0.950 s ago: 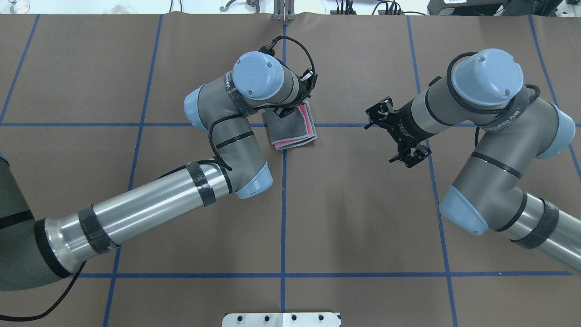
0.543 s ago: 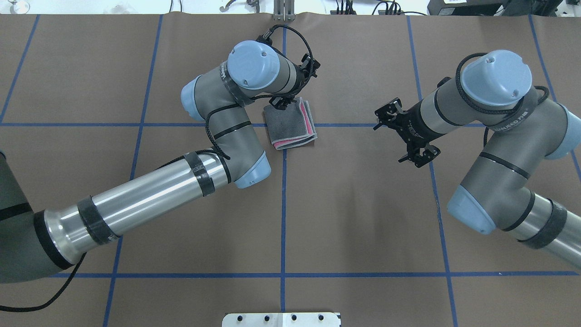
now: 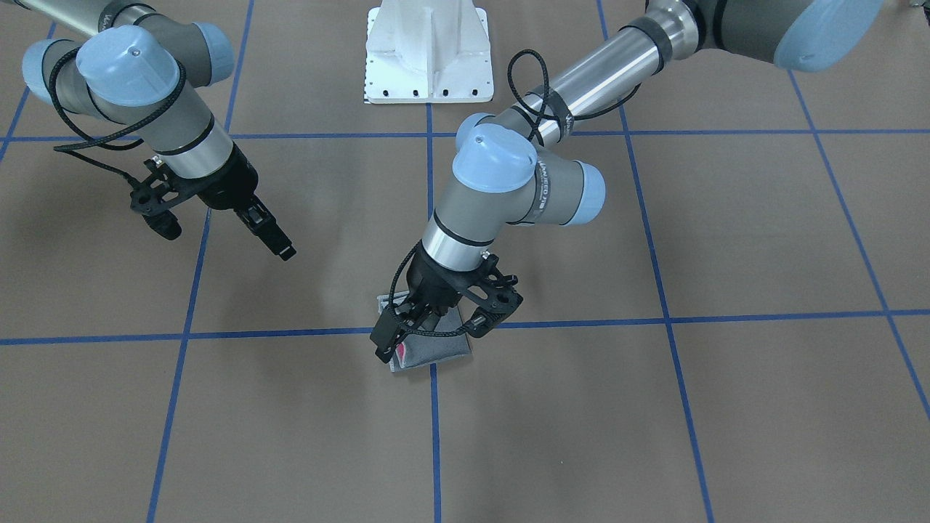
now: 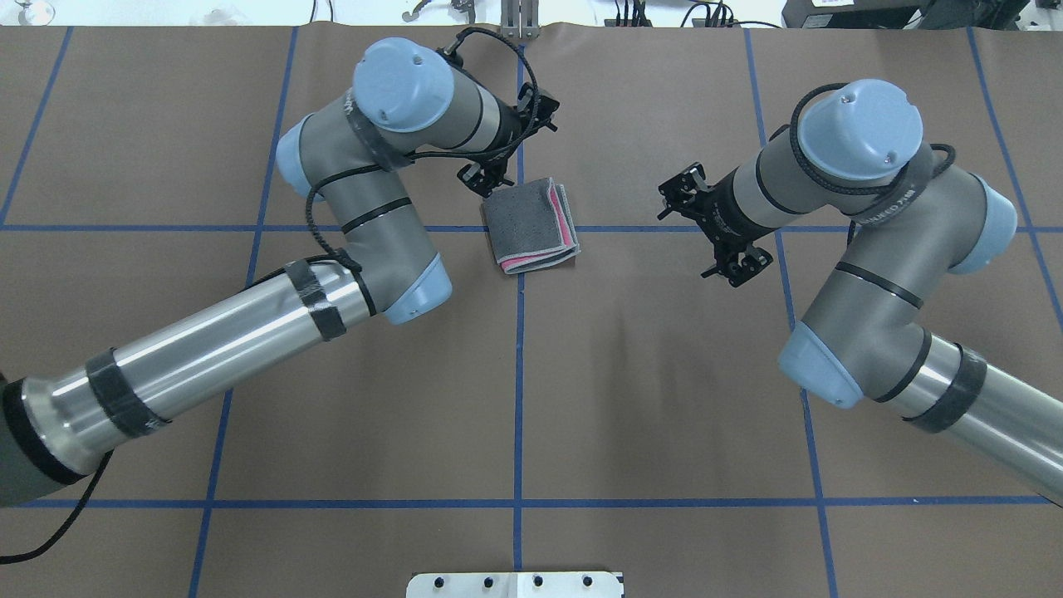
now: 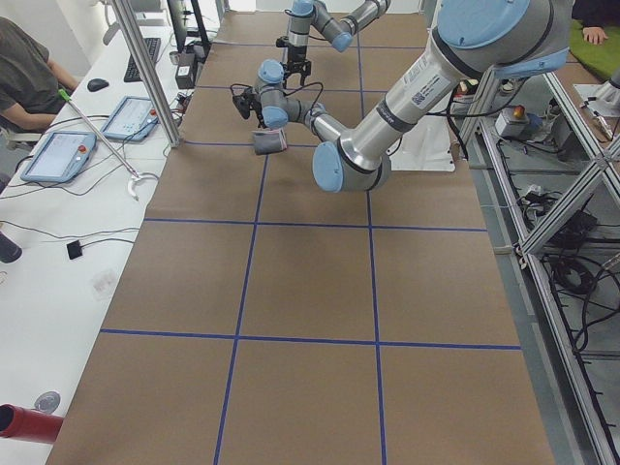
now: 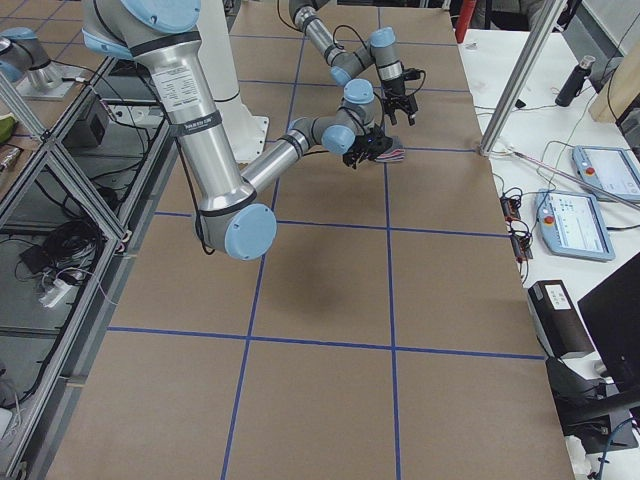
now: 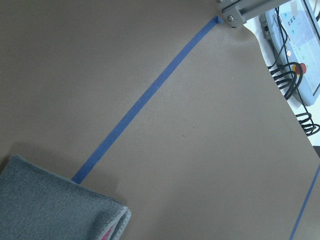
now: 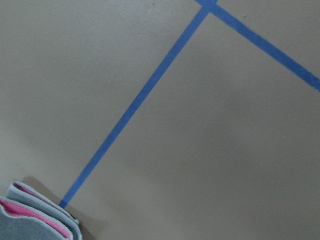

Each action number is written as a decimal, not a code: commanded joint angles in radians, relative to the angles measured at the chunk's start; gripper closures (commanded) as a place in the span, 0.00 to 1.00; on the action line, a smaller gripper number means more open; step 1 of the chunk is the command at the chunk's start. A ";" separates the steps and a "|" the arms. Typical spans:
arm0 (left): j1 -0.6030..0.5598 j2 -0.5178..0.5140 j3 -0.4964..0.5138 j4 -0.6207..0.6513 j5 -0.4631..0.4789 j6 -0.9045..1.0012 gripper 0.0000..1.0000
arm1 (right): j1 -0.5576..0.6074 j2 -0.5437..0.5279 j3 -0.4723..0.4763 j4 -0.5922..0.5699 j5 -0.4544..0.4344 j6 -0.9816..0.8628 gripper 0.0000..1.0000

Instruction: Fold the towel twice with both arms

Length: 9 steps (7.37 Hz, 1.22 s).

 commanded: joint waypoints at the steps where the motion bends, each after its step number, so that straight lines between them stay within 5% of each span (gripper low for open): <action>1: -0.032 0.123 -0.121 0.005 -0.067 0.003 0.00 | -0.013 0.080 -0.067 0.002 -0.039 0.007 0.00; 4: -0.139 0.329 -0.306 0.009 -0.187 0.175 0.00 | -0.006 0.066 -0.014 0.002 -0.035 -0.105 0.00; 9: -0.297 0.769 -0.537 0.233 -0.209 1.183 0.00 | 0.130 -0.253 0.060 0.001 0.035 -0.788 0.00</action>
